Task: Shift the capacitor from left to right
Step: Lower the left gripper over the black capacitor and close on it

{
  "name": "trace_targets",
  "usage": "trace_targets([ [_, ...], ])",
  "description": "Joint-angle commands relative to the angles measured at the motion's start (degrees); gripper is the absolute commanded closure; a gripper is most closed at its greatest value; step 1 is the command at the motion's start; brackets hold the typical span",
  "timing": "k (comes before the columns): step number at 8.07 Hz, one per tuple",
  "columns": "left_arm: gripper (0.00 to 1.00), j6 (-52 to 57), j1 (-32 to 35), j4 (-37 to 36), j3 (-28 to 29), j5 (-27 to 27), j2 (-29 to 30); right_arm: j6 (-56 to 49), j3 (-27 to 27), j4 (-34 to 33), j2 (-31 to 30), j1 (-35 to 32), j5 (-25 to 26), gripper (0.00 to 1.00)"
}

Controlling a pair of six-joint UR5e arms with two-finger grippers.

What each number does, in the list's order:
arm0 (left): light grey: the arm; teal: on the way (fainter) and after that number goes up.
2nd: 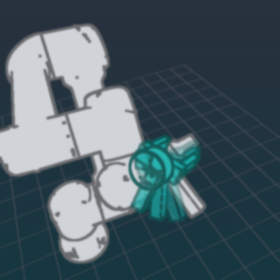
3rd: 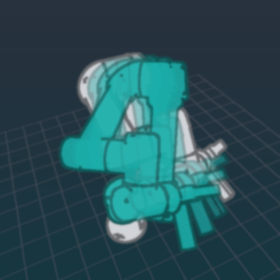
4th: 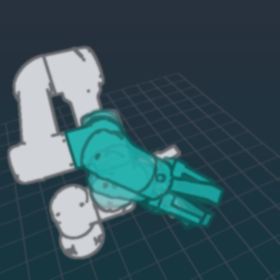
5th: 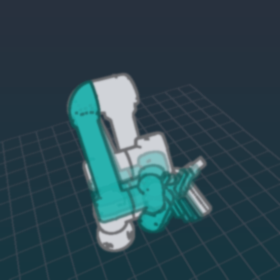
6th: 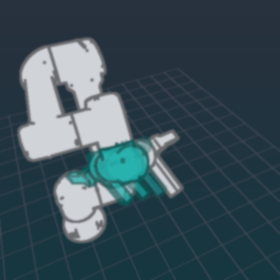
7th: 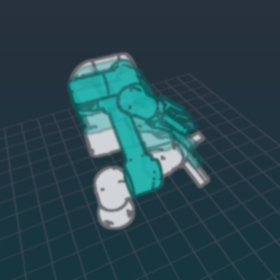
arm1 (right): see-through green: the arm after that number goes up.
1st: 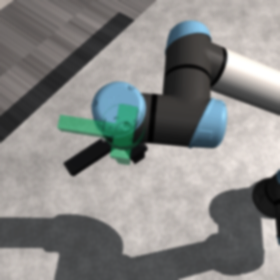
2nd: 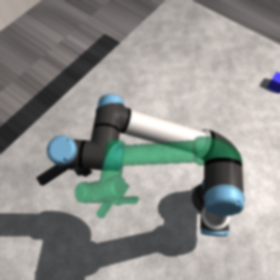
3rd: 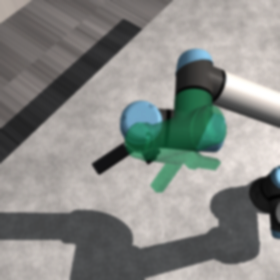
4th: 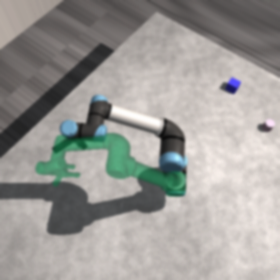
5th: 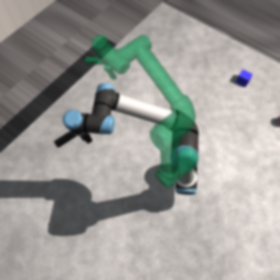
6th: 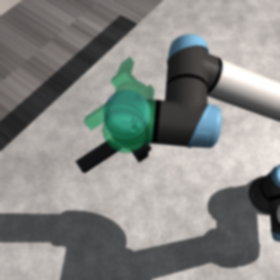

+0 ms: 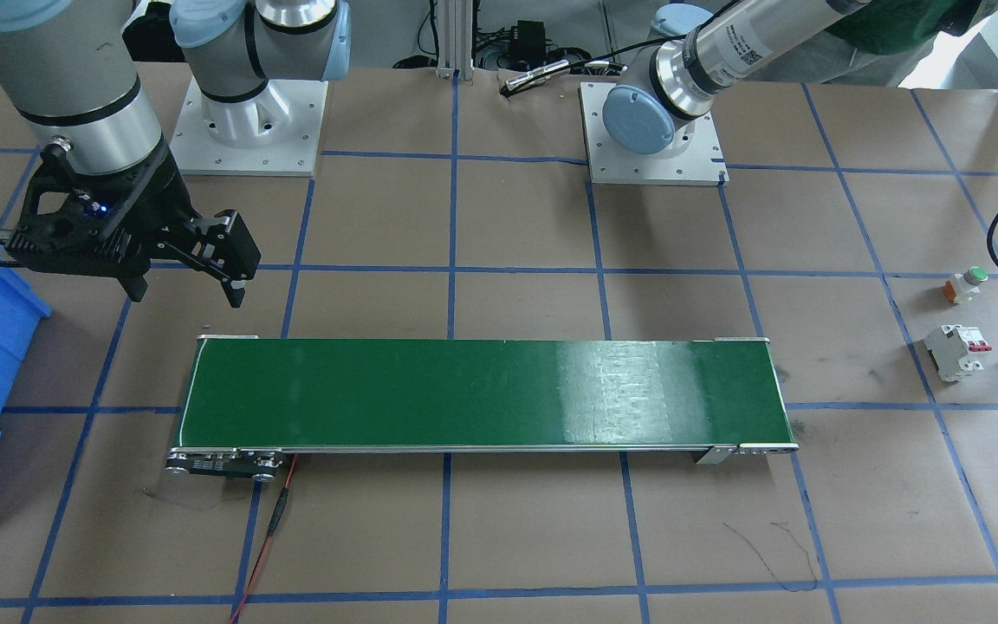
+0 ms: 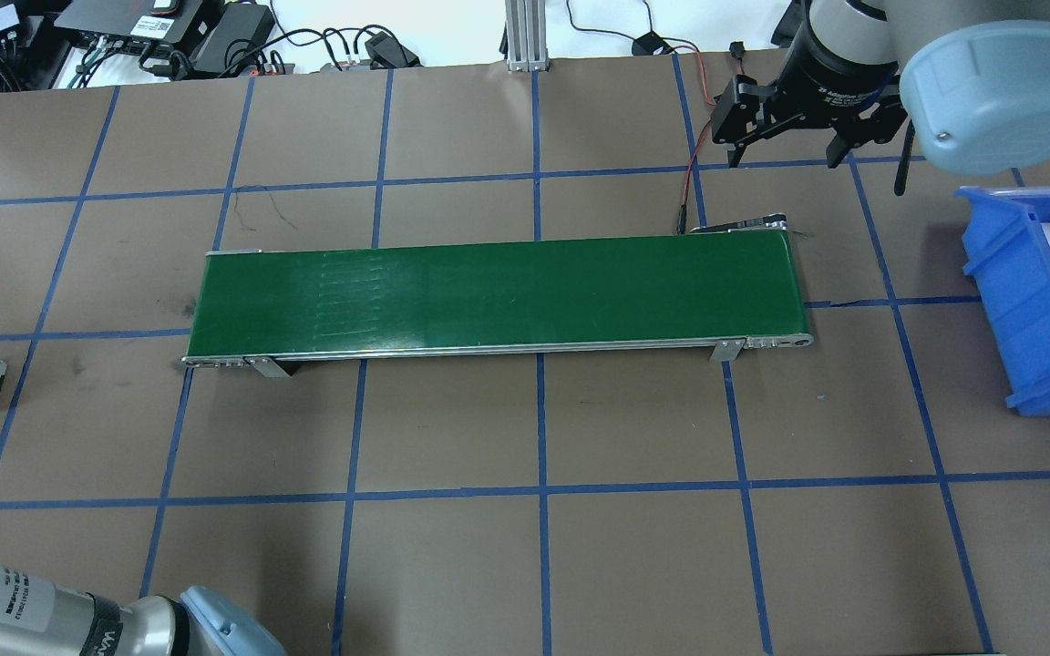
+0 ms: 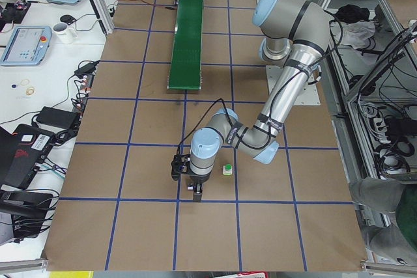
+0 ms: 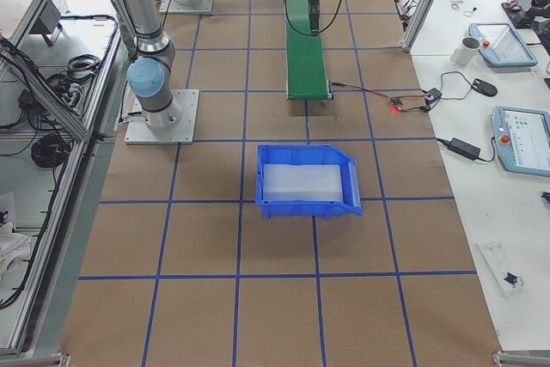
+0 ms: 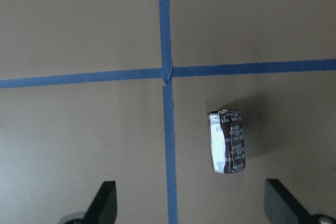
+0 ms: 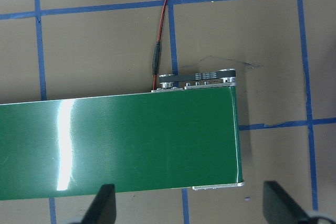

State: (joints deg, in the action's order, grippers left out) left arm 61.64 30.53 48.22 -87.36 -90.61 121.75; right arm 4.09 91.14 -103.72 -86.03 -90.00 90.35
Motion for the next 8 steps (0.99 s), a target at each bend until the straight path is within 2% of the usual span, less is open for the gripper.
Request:
trace_targets([
  [1, 0.00, -1.2, -0.5, -0.5, -0.5, 1.7, 2.7, -0.1, -0.4, 0.0, -0.4, 0.0, 0.0, 0.00],
  [2, 0.04, -1.8, -0.5, -1.1, -1.3, 1.7, 3.0, -0.1, -1.4, 0.8, -0.6, 0.0, 0.1, 0.00],
  [3, 0.03, -2.9, -0.5, -1.6, -2.9, 3.0, 3.1, 0.0, -2.9, 5.1, -0.9, 0.0, -0.2, 0.00],
  [4, 0.03, -3.0, -0.5, -1.6, -4.2, 3.2, 3.1, 0.1, -3.7, 6.4, -1.1, 0.0, -0.8, 0.00],
  [5, 0.03, -3.0, -0.5, -1.7, -4.3, 3.2, 3.1, 0.0, -3.6, 6.8, -1.1, 0.0, -0.7, 0.00],
  [7, 0.03, -3.0, -0.5, -1.7, -4.3, 2.5, 3.1, -0.2, -3.5, 13.6, -0.5, 0.1, 0.2, 0.00],
  [8, 0.00, -3.3, -0.5, -1.7, -4.2, 1.8, 3.1, 0.0, -3.5, 14.2, -0.6, 0.1, 0.0, 0.00],
])
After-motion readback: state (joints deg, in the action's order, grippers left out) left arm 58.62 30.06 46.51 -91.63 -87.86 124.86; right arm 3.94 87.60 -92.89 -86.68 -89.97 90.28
